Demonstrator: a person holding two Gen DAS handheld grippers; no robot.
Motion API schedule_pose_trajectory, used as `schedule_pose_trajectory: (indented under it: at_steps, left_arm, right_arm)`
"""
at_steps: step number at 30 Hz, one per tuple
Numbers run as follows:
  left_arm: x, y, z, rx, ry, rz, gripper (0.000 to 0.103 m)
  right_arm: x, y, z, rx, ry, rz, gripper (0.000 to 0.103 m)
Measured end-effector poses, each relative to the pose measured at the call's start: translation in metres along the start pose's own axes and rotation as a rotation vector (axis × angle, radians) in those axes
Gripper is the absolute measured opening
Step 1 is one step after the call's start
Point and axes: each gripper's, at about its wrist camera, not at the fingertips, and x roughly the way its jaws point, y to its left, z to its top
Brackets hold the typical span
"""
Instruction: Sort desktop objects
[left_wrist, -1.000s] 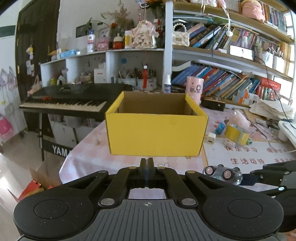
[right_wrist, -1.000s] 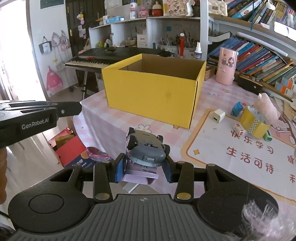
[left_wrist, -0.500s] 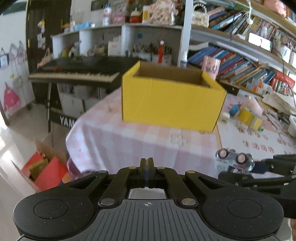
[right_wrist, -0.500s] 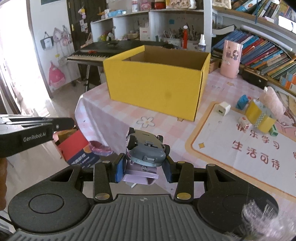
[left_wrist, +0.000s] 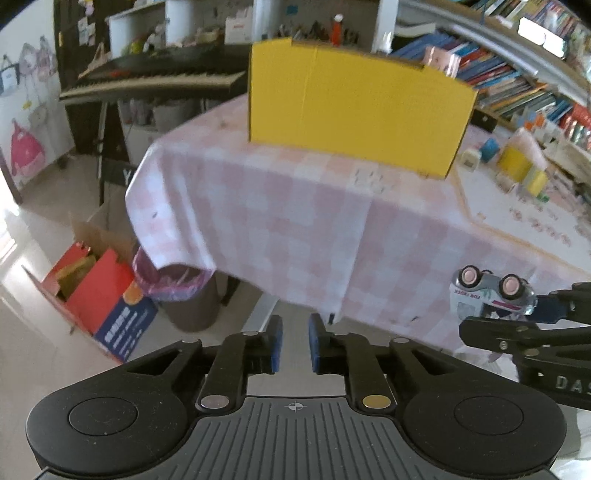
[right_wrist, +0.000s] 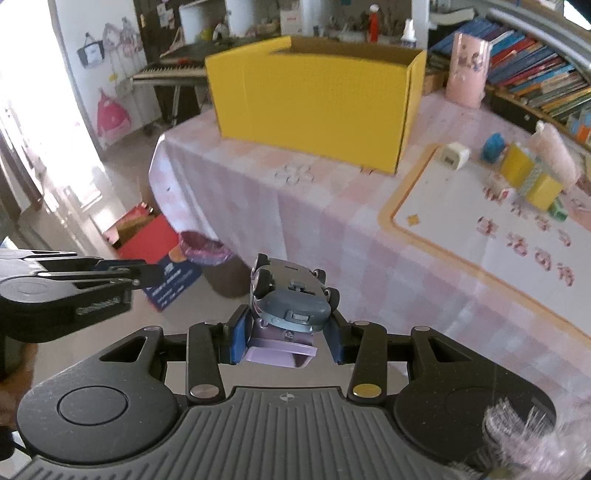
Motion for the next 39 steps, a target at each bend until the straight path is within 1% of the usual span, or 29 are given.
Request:
schedule_pose_trajectory:
  at_steps: [2, 4, 5, 6, 9, 12, 15, 19, 26, 30, 39]
  left_arm:
    - [0.009, 0.000, -0.006, -0.014, 0.019, 0.013, 0.018]
    - [0.018, 0.000, -0.013, -0.029, 0.028, 0.031, 0.030]
    - [0.022, 0.000, -0.016, -0.032, 0.031, 0.039, 0.033]
    - [0.027, -0.001, -0.019, -0.033, 0.033, 0.051, 0.035]
    - [0.044, -0.002, -0.031, -0.036, 0.042, 0.078, 0.037]
    - [0.066, 0.002, -0.048, -0.067, 0.060, 0.091, 0.042]
    - [0.089, 0.007, -0.067, -0.089, 0.072, 0.086, 0.042]
    - [0.128, 0.014, -0.098, -0.089, 0.082, 0.073, 0.042]
    - [0.206, 0.027, -0.167, -0.117, 0.131, 0.050, 0.042]
    - [0.249, 0.031, -0.205, -0.131, 0.166, 0.044, 0.042]
    - [0.367, 0.027, -0.283, -0.070, 0.236, 0.021, 0.042]
  right_arm:
    - [0.007, 0.001, -0.003, -0.012, 0.014, 0.022, 0.039]
    - [0.015, 0.002, -0.005, -0.030, 0.025, 0.046, 0.040]
    - [0.019, 0.002, -0.006, -0.041, 0.027, 0.058, 0.040]
    - [0.024, 0.002, -0.008, -0.052, 0.027, 0.067, 0.040]
    - [0.041, 0.002, -0.016, -0.077, 0.035, 0.078, 0.040]
    - [0.060, -0.002, -0.027, -0.084, 0.055, 0.077, 0.040]
    - [0.082, -0.002, -0.044, -0.105, 0.070, 0.066, 0.040]
    - [0.116, -0.001, -0.071, -0.126, 0.083, 0.050, 0.040]
    - [0.191, -0.001, -0.121, -0.115, 0.131, 0.021, 0.040]
    - [0.228, -0.002, -0.146, -0.126, 0.139, 0.013, 0.039]
    - [0.318, -0.017, -0.201, -0.142, 0.170, -0.013, 0.039]
